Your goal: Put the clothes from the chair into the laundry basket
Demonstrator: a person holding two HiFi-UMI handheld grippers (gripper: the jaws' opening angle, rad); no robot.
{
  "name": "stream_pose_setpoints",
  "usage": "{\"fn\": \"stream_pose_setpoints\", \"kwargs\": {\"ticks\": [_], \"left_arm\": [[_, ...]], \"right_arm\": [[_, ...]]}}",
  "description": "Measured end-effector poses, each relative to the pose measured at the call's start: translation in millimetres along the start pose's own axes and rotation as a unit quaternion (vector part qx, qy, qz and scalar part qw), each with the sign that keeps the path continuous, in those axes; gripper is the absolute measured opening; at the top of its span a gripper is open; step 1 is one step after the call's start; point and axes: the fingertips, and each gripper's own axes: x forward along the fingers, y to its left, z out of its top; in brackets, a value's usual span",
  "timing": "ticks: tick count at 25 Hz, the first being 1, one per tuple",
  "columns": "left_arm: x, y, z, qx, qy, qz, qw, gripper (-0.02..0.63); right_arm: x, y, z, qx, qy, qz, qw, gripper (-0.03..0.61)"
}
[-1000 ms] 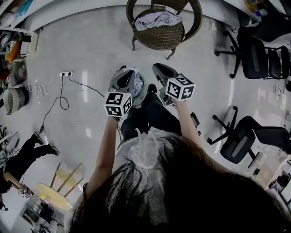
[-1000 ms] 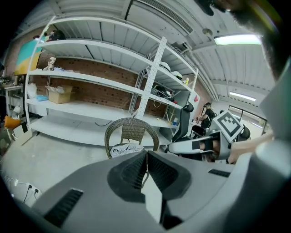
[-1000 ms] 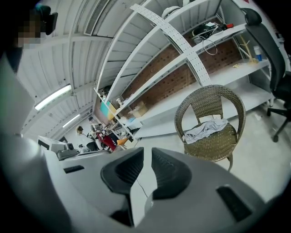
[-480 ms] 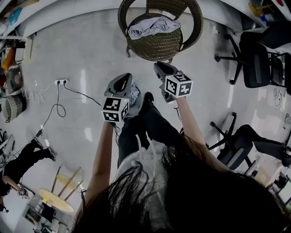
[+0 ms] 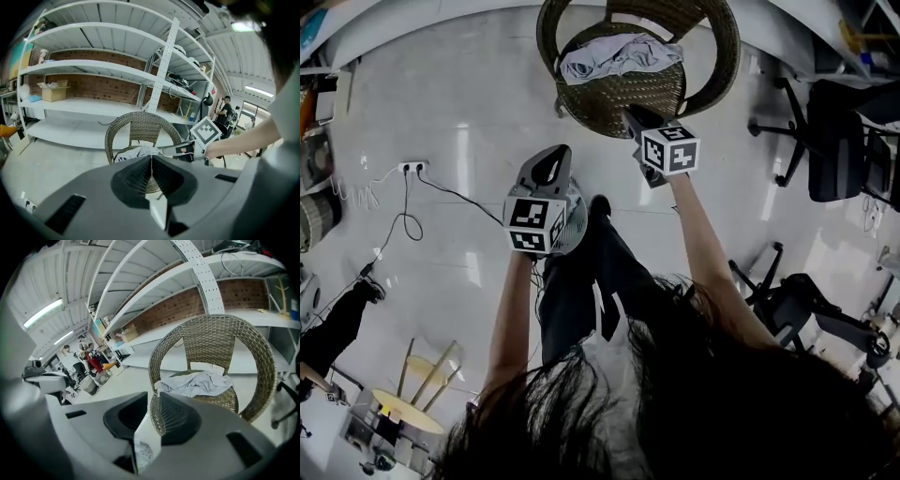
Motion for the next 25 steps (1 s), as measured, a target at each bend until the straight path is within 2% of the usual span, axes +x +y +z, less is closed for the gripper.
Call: {"fn": "stream_pose_setpoints", "kwargs": {"ticks": [7, 11, 15, 25], "left_arm": [[33, 29, -20, -0.018, 0.004, 0.016, 0.9997, 0.02], [45, 44, -44, -0.027, 0.016, 0.021, 0.9993, 0.02], [53, 58, -66, -0.027, 0.037, 0.025, 0.9986, 0.02], [64, 75, -86, -0.033, 0.044, 0.024, 0.9982, 0.02]], "right_arm": [[75, -26, -4, -0.04, 0.05, 0.016, 0.998, 0.163], [116, -34, -11, -0.072, 0.08, 0.019, 0.994, 0.235], [154, -40, -16, -0.111, 0.105, 0.017, 0.988, 0.255], [226, -56, -4, -0.188, 0.139, -0.022, 0.972, 0.287]]}}
